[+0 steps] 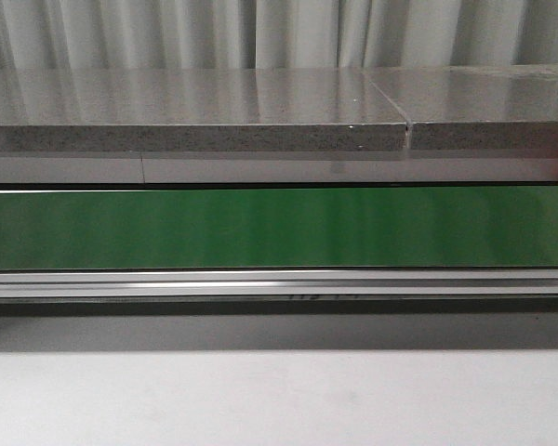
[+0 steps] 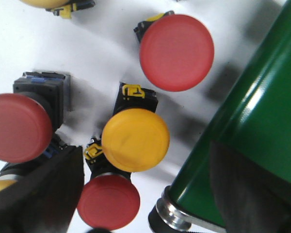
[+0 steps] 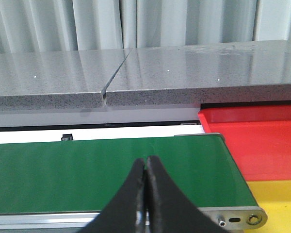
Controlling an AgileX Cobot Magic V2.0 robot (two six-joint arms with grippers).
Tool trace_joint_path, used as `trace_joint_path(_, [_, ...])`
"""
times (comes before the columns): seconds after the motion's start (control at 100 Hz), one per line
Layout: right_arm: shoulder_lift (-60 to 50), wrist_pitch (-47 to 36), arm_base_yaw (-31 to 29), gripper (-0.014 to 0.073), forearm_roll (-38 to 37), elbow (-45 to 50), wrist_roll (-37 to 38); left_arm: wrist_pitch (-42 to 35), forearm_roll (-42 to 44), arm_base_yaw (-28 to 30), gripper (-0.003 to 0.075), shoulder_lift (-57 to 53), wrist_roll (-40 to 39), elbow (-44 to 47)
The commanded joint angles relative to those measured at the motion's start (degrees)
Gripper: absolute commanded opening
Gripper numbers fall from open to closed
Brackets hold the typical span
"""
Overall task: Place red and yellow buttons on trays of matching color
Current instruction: 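Lower the left gripper onto a yellow button and close it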
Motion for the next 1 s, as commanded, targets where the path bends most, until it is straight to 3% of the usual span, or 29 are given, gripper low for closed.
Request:
trace_joint_path(0.0, [-0.72,-4.41,-0.4,-0.0065,-0.6,-0.82,-0.1,-0.75,-0.42,0.09,0.0512,-1.18,-0.07,-1.69])
trace_joint_path(0.38, [-0.72,-4.41,-0.4,-0.0065,-0.6,-0.82,-0.1,-3.18,-0.42,0.09,0.0506,0.55,0.23,-1.69])
trace_joint_path(0.72, [-0.72,-4.41,-0.4,-0.0065,-0.6,-0.82,-0.1,-2.14,-0.3,0.09,0.0279,0.55,0.23,-1.69])
trace_joint_path(0.99, [-0.72,-4.41,-0.4,-0.0065,-0.6,-0.82,-0.1,-2.14,0.42,0.09,0.024,0.55,0.23,-1.69])
